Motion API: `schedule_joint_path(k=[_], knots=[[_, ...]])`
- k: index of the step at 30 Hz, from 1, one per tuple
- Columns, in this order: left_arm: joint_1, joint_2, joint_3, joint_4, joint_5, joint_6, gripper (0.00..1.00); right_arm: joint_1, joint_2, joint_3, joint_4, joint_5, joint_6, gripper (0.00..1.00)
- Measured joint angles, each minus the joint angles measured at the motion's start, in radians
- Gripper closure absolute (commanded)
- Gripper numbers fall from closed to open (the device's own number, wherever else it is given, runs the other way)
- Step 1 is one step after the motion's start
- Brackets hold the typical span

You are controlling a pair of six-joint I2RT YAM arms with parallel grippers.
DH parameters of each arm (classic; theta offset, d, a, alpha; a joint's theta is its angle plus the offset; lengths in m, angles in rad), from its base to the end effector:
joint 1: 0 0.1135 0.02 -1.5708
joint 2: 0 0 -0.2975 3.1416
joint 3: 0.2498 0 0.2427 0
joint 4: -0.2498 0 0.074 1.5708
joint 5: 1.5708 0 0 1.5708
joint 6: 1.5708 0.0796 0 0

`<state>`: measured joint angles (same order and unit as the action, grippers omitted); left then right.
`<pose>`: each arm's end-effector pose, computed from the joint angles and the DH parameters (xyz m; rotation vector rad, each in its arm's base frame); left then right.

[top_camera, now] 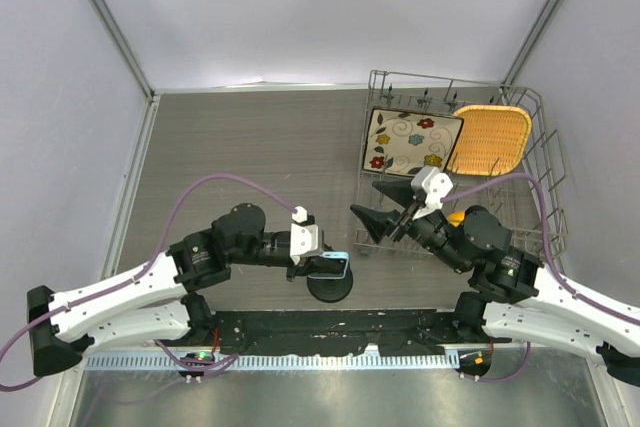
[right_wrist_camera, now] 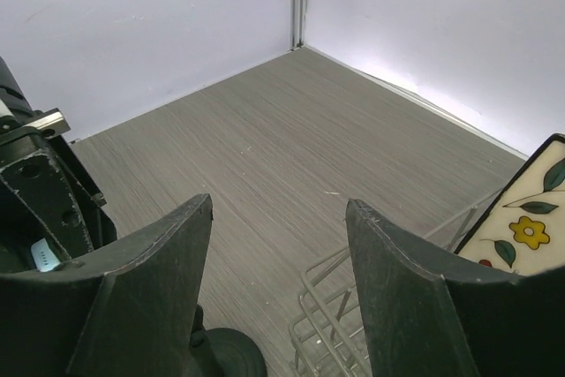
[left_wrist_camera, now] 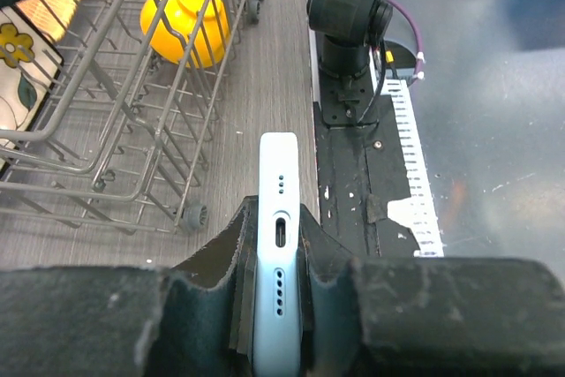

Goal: Place the phone on the phone stand

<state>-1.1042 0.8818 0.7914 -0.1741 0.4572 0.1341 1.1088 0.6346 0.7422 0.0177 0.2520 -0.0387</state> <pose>0.0635 -0.2041 0.3436 1.3937 1.3663 -1.0810 0.0881 0.1323 0.3937 -0.6213 1.3508 0.6905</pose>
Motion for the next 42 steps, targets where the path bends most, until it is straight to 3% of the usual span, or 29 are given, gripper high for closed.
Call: schedule_joint_path(k=[7,18,29,42], knots=[[0.000,-0.029,-0.087,0.156,-0.021,-0.074,1.00,0.000,-0.039,-0.002,-0.001,0.002,0.008,0.33],[-0.008,0.031,-0.041,0.139,-0.050,-0.080,1.00,0.000,-0.052,-0.008,-0.003,0.006,0.019,0.33],[-0.009,-0.006,-0.062,0.142,-0.097,-0.096,1.00,0.000,-0.052,-0.018,-0.005,0.009,0.019,0.33],[-0.009,-0.007,-0.146,0.318,-0.096,-0.183,1.00,0.000,-0.051,-0.019,-0.005,0.009,0.019,0.33]])
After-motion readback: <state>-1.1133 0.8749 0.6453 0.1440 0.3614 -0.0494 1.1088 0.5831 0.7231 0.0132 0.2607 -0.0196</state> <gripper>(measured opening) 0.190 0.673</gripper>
